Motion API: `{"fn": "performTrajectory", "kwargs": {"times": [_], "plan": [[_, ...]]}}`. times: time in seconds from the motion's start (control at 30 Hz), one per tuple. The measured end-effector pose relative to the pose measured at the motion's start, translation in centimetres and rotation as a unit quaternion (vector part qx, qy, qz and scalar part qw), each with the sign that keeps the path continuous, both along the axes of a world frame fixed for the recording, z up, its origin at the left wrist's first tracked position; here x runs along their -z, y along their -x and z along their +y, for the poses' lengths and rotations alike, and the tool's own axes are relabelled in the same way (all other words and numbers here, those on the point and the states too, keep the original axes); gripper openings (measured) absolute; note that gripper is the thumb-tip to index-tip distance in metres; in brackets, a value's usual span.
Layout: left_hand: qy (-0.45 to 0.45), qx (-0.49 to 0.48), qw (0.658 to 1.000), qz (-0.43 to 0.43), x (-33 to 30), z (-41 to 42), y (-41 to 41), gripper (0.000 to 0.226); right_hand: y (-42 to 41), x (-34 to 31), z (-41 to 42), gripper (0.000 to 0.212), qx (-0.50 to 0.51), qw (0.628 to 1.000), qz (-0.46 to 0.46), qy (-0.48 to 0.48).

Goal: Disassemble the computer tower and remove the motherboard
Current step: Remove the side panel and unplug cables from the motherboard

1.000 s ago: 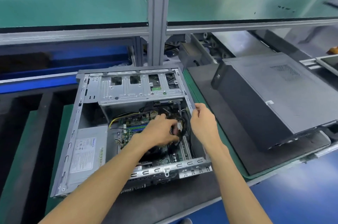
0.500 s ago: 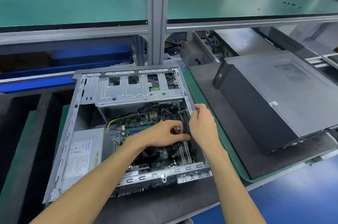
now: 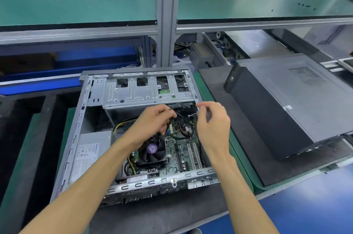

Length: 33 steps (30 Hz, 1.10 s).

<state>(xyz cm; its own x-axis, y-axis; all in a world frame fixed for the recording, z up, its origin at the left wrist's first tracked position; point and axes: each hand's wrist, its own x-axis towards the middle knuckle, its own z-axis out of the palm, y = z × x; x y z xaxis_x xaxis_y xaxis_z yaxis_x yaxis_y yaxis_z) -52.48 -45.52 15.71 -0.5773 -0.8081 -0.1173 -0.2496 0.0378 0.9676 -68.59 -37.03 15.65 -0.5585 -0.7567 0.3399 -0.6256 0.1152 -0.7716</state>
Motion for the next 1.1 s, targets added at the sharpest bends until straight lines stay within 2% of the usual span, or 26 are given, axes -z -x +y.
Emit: {"fn": "performTrajectory", "kwargs": {"times": [0.1, 0.17, 0.3, 0.37, 0.43, 0.47, 0.57, 0.6, 0.73, 0.8, 0.87, 1.0, 1.1], "plan": [[0.175, 0.082, 0.976, -0.101, 1.2, 2.1, 1.0, 0.015, -0.9, -0.2, -0.8, 0.021, -0.015, 0.993, 0.060, -0.102], [0.197, 0.129, 0.964, -0.123, 1.7, 3.0, 0.9, 0.016, -1.2, -0.4, -1.4, 0.026, 0.006, 0.981, 0.122, -0.154], [0.291, 0.156, 0.935, -0.129, 1.7, 3.1, -0.1, 0.022, -0.9, 0.0, -2.0, 0.030, 0.032, 0.954, 0.230, -0.188], [0.228, 0.140, 0.957, -0.115, 1.1, 3.0, -0.7, 0.024, -0.6, 0.3, -2.0, 0.029, 0.028, 0.943, 0.244, -0.225], [0.152, 0.070, 0.978, -0.124, 0.9, 2.0, -1.2, 0.025, -0.4, 0.7, -1.8, 0.024, 0.005, 0.940, 0.252, -0.228], [0.146, 0.023, 0.978, -0.146, 1.2, 1.3, -1.3, 0.024, -0.2, 0.9, -1.7, 0.025, -0.012, 0.945, 0.247, -0.213], [0.075, -0.057, 0.976, -0.197, 2.4, -0.6, -1.2, 0.016, 0.3, 0.9, -1.6, 0.033, -0.057, 0.974, 0.158, -0.153], [0.036, -0.058, 0.979, -0.193, 3.0, -0.9, -0.7, 0.015, 0.5, 0.8, -1.7, 0.035, -0.072, 0.979, 0.124, -0.144], [-0.057, -0.076, 0.984, -0.151, 4.2, -1.6, 1.4, 0.033, 1.0, 0.6, -1.7, 0.043, -0.105, 0.980, 0.067, -0.156], [-0.100, -0.076, 0.985, -0.121, 4.1, -1.7, 2.1, 0.033, 1.3, 0.6, -1.4, 0.049, -0.101, 0.986, -0.004, -0.132], [-0.106, -0.063, 0.986, -0.115, 4.1, -1.7, 2.6, 0.027, 1.7, 0.8, -1.0, 0.051, -0.090, 0.989, -0.043, -0.110], [-0.064, -0.006, 0.986, -0.156, 4.1, -1.4, 2.9, 0.022, 0.8, 0.4, -1.0, 0.047, -0.085, 0.990, -0.033, -0.106], [-0.053, -0.029, 0.986, -0.153, 3.5, -1.5, 2.1, 0.035, 0.6, -0.2, -0.5, 0.036, -0.050, 0.989, -0.136, -0.026]]}}
